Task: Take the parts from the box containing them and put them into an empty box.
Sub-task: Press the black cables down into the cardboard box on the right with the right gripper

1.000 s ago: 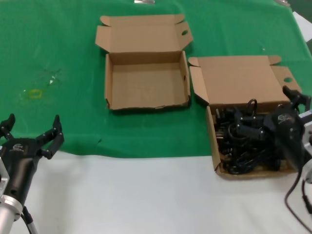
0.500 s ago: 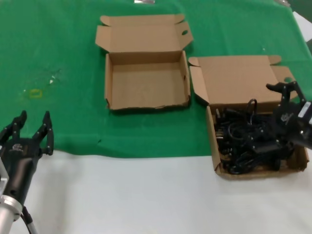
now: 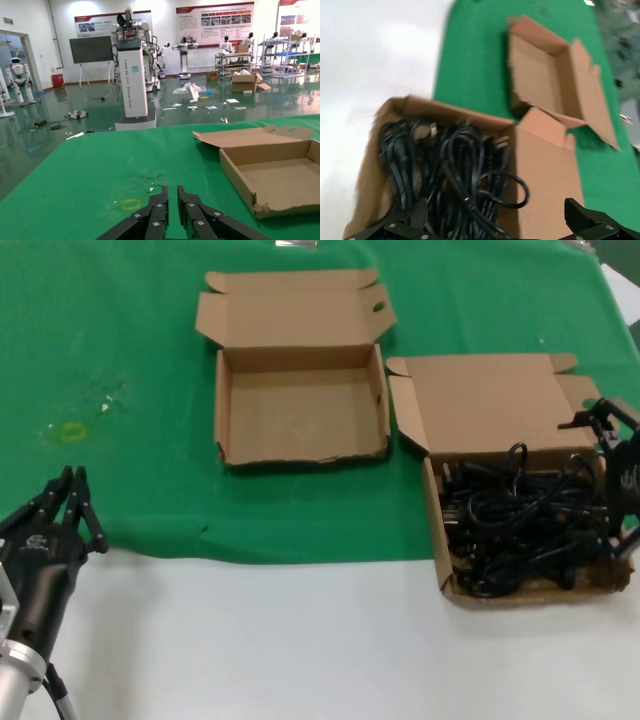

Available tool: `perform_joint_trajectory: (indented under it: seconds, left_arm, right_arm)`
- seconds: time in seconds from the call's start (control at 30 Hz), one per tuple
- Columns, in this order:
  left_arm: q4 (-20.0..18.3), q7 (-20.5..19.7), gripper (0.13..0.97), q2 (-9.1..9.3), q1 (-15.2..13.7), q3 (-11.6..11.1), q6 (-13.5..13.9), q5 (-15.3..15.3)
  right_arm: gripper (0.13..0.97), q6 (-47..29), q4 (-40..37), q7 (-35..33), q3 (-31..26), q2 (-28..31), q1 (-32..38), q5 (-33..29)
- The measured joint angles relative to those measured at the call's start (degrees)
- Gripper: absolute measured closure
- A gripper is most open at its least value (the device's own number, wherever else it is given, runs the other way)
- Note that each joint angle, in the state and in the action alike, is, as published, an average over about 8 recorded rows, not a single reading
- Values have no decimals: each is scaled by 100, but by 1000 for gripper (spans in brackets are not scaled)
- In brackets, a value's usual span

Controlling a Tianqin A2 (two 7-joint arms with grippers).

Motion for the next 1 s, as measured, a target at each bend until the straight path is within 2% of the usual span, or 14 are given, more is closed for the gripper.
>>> perform_joint_trajectory:
  seconds: [0.27,0.57,1.0]
  left_arm:
    - [0,0,940,0,0,0,0,0]
    - [0,0,948,0,0,0,0,0]
    - [0,-1,953,0,0,0,0,0]
  right_arm:
    - [129,-507,-302,-751,-140,-257,408,-356]
    - [129,-584,-772,-1324,-195,-664,718,-604]
    - [130,-510,-1273,-1876,-190,-984,798,-744]
